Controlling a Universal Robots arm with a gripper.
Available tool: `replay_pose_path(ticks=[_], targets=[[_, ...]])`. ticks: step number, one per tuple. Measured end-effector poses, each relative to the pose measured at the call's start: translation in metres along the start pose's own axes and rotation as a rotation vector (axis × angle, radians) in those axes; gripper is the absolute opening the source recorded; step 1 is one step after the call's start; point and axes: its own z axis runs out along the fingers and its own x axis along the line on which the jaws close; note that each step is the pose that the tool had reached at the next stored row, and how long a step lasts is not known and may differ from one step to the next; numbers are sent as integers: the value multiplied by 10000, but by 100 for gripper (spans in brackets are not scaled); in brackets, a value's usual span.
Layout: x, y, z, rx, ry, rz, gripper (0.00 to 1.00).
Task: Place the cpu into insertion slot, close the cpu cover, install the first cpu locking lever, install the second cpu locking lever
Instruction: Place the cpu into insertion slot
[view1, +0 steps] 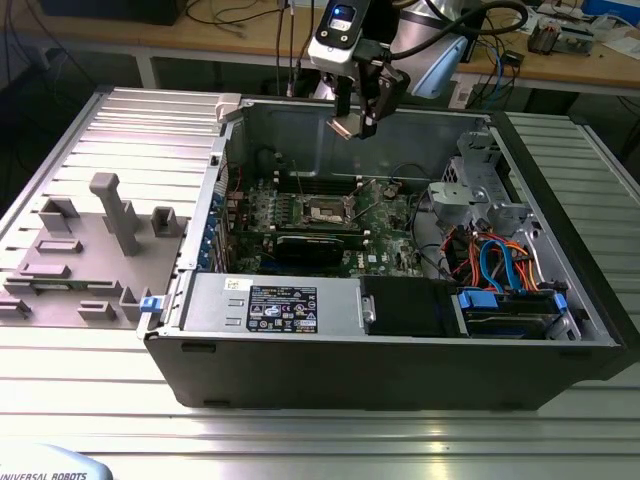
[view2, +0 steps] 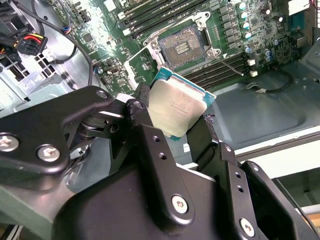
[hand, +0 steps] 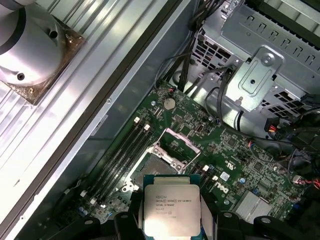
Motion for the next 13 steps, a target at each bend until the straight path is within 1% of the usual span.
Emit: replay_pose_path(ticks=[7, 13], targets=[[0, 0, 0, -1, 0, 8, 54], [0, 0, 0, -3, -11, 129, 54]])
